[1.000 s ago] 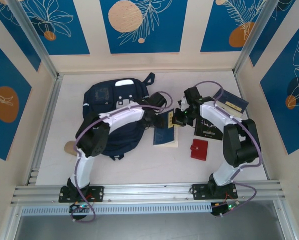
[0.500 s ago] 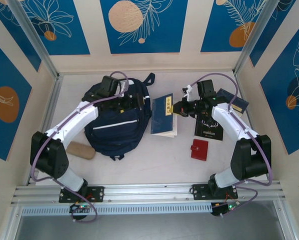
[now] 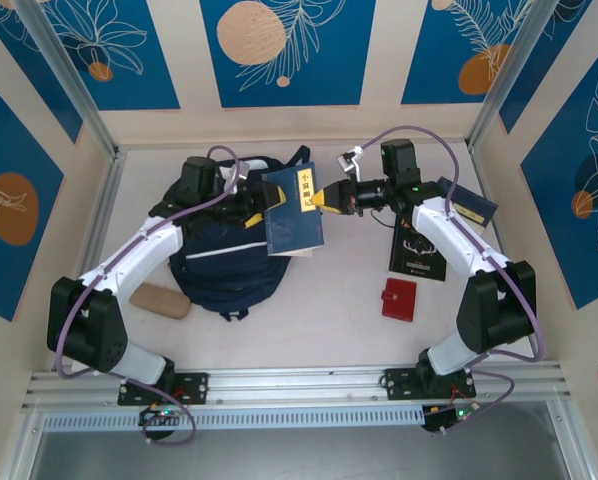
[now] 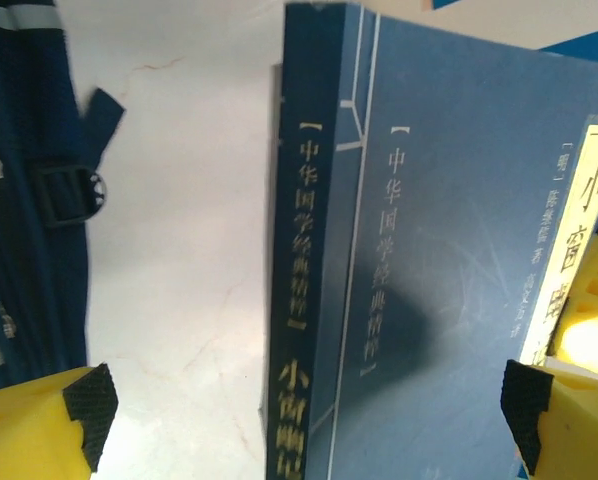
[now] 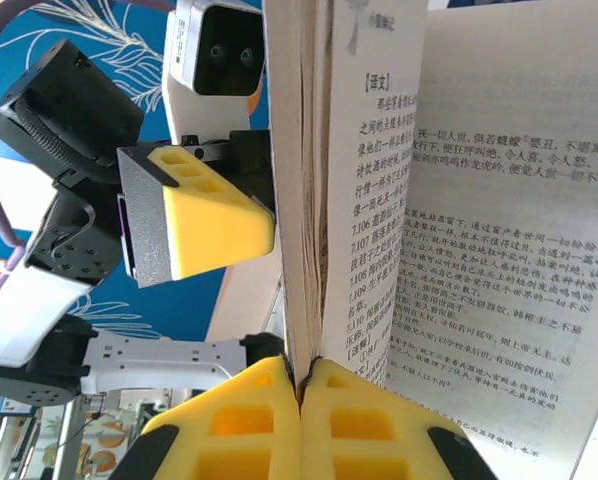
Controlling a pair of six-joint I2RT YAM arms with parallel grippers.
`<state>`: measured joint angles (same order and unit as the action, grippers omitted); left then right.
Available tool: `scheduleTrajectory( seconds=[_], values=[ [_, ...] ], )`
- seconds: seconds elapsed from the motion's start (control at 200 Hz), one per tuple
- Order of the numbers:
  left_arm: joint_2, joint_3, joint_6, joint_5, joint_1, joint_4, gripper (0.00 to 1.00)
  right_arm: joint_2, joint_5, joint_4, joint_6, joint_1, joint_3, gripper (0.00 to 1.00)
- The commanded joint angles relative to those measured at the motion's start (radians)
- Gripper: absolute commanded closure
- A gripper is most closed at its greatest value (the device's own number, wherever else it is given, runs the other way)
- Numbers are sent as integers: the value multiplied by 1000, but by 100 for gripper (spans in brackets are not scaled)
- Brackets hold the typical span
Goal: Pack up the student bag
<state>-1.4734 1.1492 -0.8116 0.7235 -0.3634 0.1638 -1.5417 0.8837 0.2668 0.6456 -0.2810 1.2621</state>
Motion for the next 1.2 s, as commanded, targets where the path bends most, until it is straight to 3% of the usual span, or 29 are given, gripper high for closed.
scheduleTrajectory(
  seconds=[0.0,0.355,0.395,0.495,0.57,0.745,0.93,1.19],
  values=[
    [7,-4,-39,105,15,-106,5,-17,96,-68,64,-3,32,99],
    [33,-9,-78,94,34,-178,67,-44,62,-46,76,7,39,98],
    [38,-10,-80,85,37,-176,74,-46,43,-30,70,9,42,93],
    [56,-4,-72,47,46,-152,92,-33,-65,42,61,19,43,62],
    [74,2,-66,-6,49,-119,95,-11,-154,63,96,31,21,38],
    [126,-2,-116,-155,50,-121,100,85,-196,-180,348,41,-165,14],
    [152,-29,-263,-290,50,-221,100,117,-213,-519,679,-27,-331,6],
    [143,-28,-397,-351,47,-278,100,31,-336,-972,1017,-181,-410,1]
  ],
)
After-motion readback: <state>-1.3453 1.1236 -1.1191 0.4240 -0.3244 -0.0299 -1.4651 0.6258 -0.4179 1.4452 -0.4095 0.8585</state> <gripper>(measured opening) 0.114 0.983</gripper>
